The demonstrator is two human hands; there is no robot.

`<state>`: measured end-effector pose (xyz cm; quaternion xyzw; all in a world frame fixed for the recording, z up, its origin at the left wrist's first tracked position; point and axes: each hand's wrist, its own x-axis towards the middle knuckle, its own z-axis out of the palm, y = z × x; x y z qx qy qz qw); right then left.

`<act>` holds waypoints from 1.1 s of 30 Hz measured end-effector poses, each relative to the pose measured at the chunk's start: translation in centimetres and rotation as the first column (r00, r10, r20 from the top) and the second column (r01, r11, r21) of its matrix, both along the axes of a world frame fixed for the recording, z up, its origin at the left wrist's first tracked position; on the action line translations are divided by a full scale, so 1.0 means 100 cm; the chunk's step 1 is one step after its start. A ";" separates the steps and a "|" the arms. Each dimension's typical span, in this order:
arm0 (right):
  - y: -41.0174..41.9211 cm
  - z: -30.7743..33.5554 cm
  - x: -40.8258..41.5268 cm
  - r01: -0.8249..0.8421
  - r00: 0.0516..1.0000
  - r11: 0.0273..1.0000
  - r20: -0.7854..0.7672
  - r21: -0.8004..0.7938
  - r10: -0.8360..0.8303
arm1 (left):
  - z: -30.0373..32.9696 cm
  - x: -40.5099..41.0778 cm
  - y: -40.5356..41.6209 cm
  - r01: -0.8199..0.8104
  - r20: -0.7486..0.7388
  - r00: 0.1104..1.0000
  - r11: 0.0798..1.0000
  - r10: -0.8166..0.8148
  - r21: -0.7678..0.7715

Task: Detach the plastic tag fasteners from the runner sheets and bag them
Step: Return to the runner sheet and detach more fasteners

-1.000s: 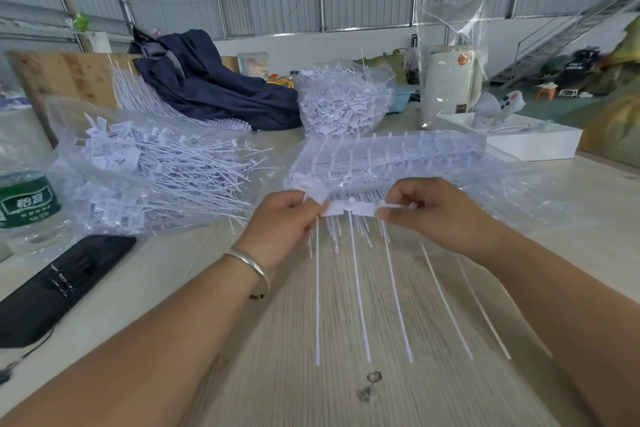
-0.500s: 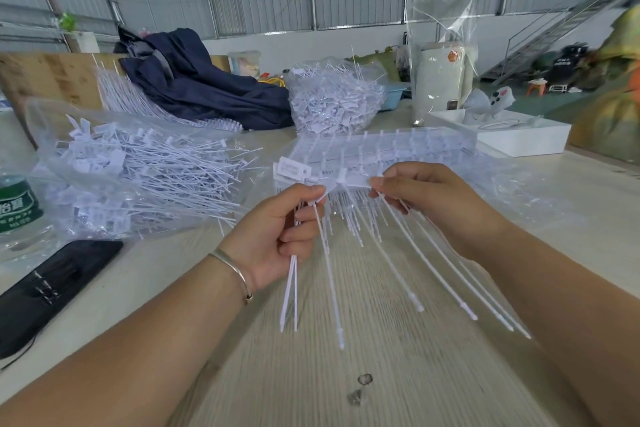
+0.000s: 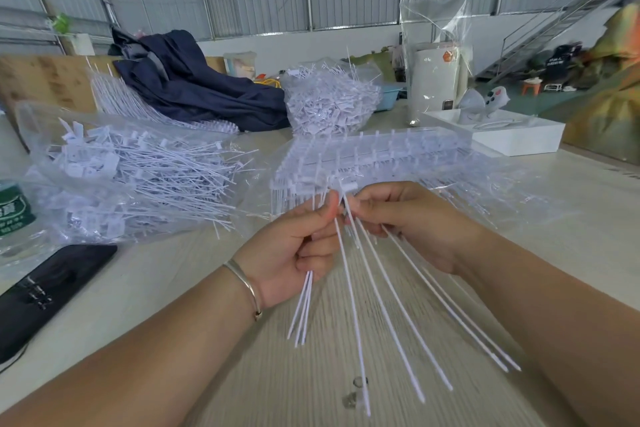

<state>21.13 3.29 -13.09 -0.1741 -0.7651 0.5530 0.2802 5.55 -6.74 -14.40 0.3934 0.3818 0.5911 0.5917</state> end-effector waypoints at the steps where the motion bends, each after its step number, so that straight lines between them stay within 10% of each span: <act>1: -0.001 -0.001 -0.001 -0.015 1.000 1.000 0.012 0.007 0.015 | 0.000 -0.001 -0.001 0.001 -0.023 1.000 1.000 -0.002 -0.020; 8: 0.010 -0.001 0.003 0.153 0.985 0.984 0.061 0.089 -0.159 | 0.005 -0.007 0.001 -0.123 -0.052 0.991 0.991 0.121 -0.047; 12: 0.014 -0.003 0.005 0.278 0.960 0.953 0.002 0.119 -0.280 | 0.002 -0.008 0.002 -0.360 -0.394 0.860 0.933 0.324 -0.018; 23: 0.010 -0.002 0.002 0.282 0.923 0.870 0.133 0.403 -0.361 | -0.007 -0.007 0.000 -0.347 -0.566 0.787 0.935 0.244 -0.079; 29: 0.001 -0.005 -0.002 0.214 0.938 0.852 0.142 0.478 -0.315 | -0.006 -0.006 0.002 -0.452 -0.743 0.515 0.872 0.428 0.189; 33: 0.005 -0.002 0.001 0.209 0.963 0.897 0.078 0.390 -0.258 | -0.007 -0.003 0.003 -0.450 -0.746 0.490 0.864 0.450 0.225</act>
